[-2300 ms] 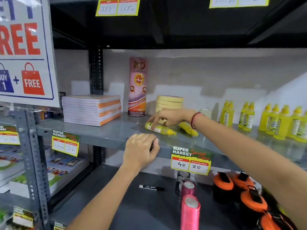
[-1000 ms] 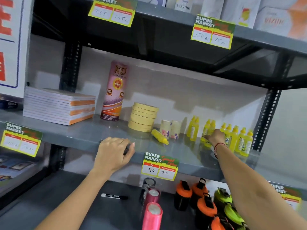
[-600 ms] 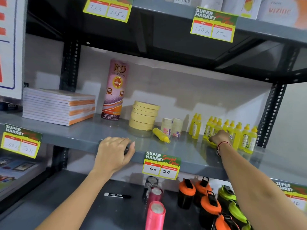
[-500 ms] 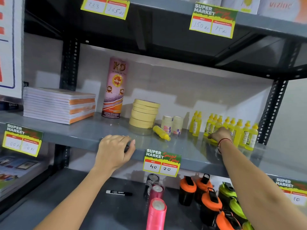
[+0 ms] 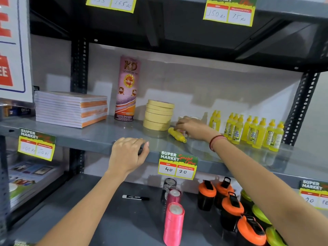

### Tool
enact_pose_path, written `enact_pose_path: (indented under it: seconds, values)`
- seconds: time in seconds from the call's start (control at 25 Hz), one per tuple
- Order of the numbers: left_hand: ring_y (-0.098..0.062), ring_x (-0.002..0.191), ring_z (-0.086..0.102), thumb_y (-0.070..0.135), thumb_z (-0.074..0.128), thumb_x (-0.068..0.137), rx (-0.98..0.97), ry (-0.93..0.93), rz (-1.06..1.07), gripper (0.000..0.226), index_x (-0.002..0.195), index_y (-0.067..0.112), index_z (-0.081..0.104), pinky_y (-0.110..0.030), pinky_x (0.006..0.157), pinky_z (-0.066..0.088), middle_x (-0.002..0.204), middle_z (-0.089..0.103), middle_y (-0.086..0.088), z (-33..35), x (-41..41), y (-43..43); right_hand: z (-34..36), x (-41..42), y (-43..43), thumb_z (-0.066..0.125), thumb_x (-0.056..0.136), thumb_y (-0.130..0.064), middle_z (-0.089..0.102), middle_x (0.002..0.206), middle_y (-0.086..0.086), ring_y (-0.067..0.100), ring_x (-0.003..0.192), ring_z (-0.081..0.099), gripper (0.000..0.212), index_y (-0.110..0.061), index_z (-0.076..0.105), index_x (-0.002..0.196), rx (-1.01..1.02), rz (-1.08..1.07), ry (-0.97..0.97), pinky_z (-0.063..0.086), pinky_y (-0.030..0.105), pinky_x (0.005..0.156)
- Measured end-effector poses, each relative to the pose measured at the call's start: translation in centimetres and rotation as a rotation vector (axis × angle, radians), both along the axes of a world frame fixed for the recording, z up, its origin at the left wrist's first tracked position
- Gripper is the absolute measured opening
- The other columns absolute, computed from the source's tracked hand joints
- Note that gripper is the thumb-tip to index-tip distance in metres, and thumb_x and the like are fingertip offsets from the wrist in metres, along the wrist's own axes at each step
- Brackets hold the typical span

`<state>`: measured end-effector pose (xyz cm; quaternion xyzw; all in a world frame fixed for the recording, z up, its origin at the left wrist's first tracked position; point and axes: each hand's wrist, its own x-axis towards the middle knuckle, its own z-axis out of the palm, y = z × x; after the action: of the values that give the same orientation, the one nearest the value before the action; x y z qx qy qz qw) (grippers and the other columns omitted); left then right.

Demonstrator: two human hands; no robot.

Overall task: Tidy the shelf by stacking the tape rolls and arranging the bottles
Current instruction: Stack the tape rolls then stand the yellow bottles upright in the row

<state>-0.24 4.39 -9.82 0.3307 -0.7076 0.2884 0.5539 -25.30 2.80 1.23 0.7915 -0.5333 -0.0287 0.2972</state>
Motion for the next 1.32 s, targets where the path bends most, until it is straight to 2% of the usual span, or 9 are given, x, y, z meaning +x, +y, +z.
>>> enact_pose_path:
  seconds: [0.24,0.32,0.44,0.56,0.76,0.88,1.0,1.2,1.32]
  values:
    - [-0.024,0.046,0.060,0.026,0.039,0.089,0.016,-0.007,0.014,0.044,0.062,0.010,0.069,-0.027,0.048,0.041,0.049,0.062,0.000,0.0,0.0,0.0,-1.3,2.2,-1.1,0.049,0.083,0.003,0.058,0.135,0.007,0.028,0.125,0.050,0.048,-0.017,0.057,0.125,0.009,0.184,0.185,0.048,0.043,0.097]
    - [-0.024,0.046,0.060,0.027,0.039,0.090,0.019,-0.007,0.014,0.045,0.061,0.010,0.069,-0.027,0.048,0.041,0.049,0.062,0.000,0.0,0.0,0.0,-1.4,2.8,-0.8,0.055,0.081,0.000,0.064,0.125,0.009,0.027,0.117,0.056,0.042,-0.015,0.060,0.120,0.061,0.210,-0.001,0.051,0.044,0.093]
    - [-0.024,0.046,0.061,0.027,0.039,0.090,0.020,-0.011,0.008,0.045,0.062,0.009,0.070,-0.028,0.048,0.042,0.051,0.064,-0.001,0.0,0.0,-0.1,-0.4,3.0,1.2,0.062,0.087,-0.015,0.067,0.104,0.006,0.018,0.091,0.059,0.029,-0.006,0.057,0.114,0.160,0.228,-0.563,0.051,0.027,0.084]
    - [-0.024,0.048,0.063,0.027,0.039,0.090,0.028,-0.009,0.009,0.045,0.063,0.009,0.071,-0.028,0.049,0.042,0.053,0.066,-0.001,-0.1,0.0,0.0,0.9,0.7,2.3,0.060,0.088,-0.024,0.058,0.084,0.000,0.016,0.072,0.055,0.022,-0.010,0.050,0.102,0.104,0.083,-0.835,0.043,0.011,0.056]
    - [-0.023,0.048,0.063,0.027,0.039,0.089,0.020,-0.010,0.010,0.045,0.063,0.009,0.071,-0.028,0.047,0.042,0.054,0.067,-0.001,0.0,0.0,0.2,1.1,-7.7,0.9,0.061,0.083,-0.034,0.066,0.101,0.022,0.036,0.091,0.063,0.044,-0.001,0.051,0.111,-0.120,-0.396,-0.814,0.047,0.035,0.070]
    - [-0.023,0.047,0.063,0.027,0.040,0.089,0.023,-0.009,0.010,0.045,0.063,0.008,0.072,-0.027,0.048,0.043,0.054,0.067,-0.001,0.1,-0.1,0.4,0.0,-10.6,1.0,0.059,0.086,-0.033,0.066,0.098,0.022,0.036,0.081,0.065,0.052,0.004,0.047,0.120,-0.174,-0.559,-0.928,0.052,0.037,0.068]
    - [-0.024,0.048,0.064,0.027,0.039,0.089,0.041,-0.016,0.014,0.045,0.063,0.008,0.071,-0.028,0.048,0.044,0.054,0.067,-0.002,0.1,0.0,0.4,-0.5,-11.0,0.9,0.062,0.085,-0.030,0.062,0.077,0.015,0.030,0.064,0.060,0.038,0.001,0.052,0.105,-0.192,-0.569,-1.027,0.046,0.030,0.057]
    - [-0.024,0.049,0.064,0.027,0.038,0.090,0.043,-0.032,0.008,0.046,0.064,0.008,0.071,-0.028,0.049,0.043,0.054,0.067,-0.002,0.1,0.0,0.5,-0.9,-11.0,1.0,0.072,0.073,-0.023,0.056,0.061,0.009,0.026,0.067,0.056,0.031,-0.007,0.051,0.057,-0.097,-0.650,-1.008,0.039,0.023,0.044]
    - [-0.025,0.049,0.064,0.027,0.039,0.090,0.045,-0.031,0.009,0.046,0.065,0.008,0.072,-0.027,0.049,0.044,0.055,0.067,-0.003,0.1,0.1,0.6,-1.0,-10.7,1.3,0.069,0.074,-0.020,0.051,0.054,0.006,0.025,0.066,0.056,0.033,-0.007,0.048,0.053,-0.097,-0.667,-1.026,0.038,0.021,0.043]
